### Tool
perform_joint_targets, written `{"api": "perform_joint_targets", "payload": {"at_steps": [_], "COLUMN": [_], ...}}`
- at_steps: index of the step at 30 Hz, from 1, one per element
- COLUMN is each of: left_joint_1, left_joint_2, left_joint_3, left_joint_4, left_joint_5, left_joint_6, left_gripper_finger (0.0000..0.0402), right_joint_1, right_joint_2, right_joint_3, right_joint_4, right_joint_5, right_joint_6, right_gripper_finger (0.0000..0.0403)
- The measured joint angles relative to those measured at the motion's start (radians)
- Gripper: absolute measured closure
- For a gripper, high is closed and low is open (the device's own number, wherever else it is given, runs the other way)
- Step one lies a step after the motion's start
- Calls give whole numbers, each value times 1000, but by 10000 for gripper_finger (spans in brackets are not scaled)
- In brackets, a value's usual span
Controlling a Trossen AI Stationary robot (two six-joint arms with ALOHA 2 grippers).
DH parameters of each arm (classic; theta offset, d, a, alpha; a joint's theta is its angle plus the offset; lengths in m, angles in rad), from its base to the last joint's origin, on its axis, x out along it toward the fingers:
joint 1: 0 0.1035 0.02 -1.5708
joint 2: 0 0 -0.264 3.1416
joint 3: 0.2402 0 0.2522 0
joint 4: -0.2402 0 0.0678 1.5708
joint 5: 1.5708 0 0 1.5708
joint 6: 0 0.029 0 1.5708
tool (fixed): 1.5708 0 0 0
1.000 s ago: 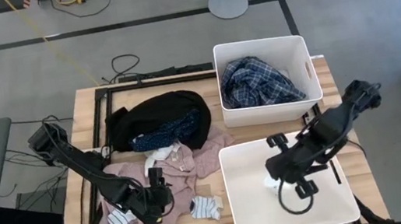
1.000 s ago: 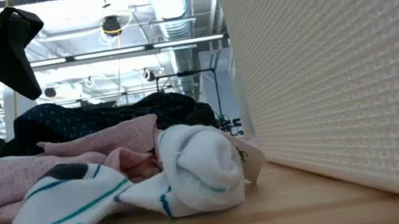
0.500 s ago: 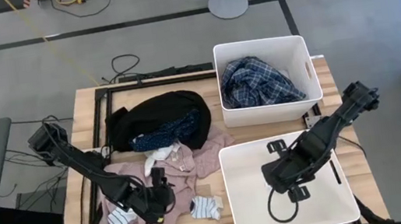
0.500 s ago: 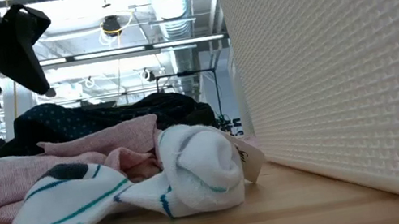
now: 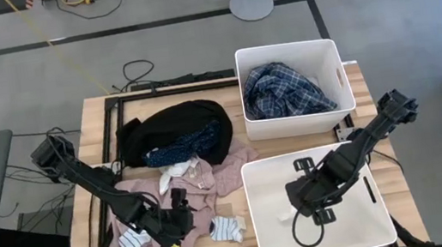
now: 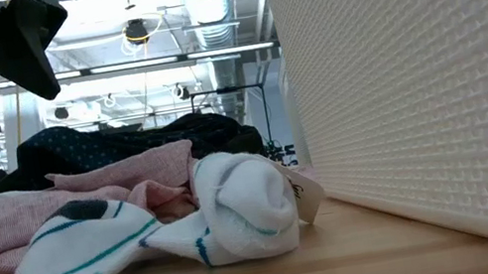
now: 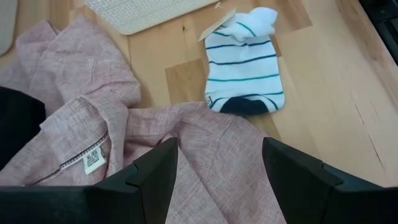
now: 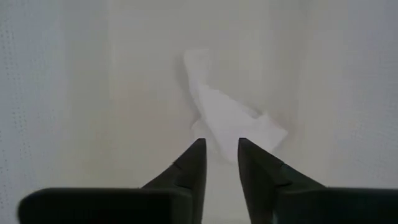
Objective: Sort clothes
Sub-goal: Put the white sock into the bottom white laundry bin
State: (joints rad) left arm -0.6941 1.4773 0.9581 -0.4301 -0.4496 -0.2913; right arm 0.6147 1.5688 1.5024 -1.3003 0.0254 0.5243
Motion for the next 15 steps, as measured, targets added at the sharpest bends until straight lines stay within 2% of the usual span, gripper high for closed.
{"api": "perform_joint_targets", "payload": {"at_steps": [8,15], "left_joint_1": [0,0], "left_joint_2": [0,0], "left_joint_3": [0,-1], "left_joint_4": [0,51], "left_joint_5": [0,33], "left_joint_6": [1,24], "left_gripper_finger": [173,173], "right_joint_1": [0,5], "right_joint_2": [-3,-69], "right_joint_3": [0,0], "right_joint_4": [14,142], "right_joint_5": [36,88], "right_joint_6": [2,-24], "right_gripper_finger": [200,184]}}
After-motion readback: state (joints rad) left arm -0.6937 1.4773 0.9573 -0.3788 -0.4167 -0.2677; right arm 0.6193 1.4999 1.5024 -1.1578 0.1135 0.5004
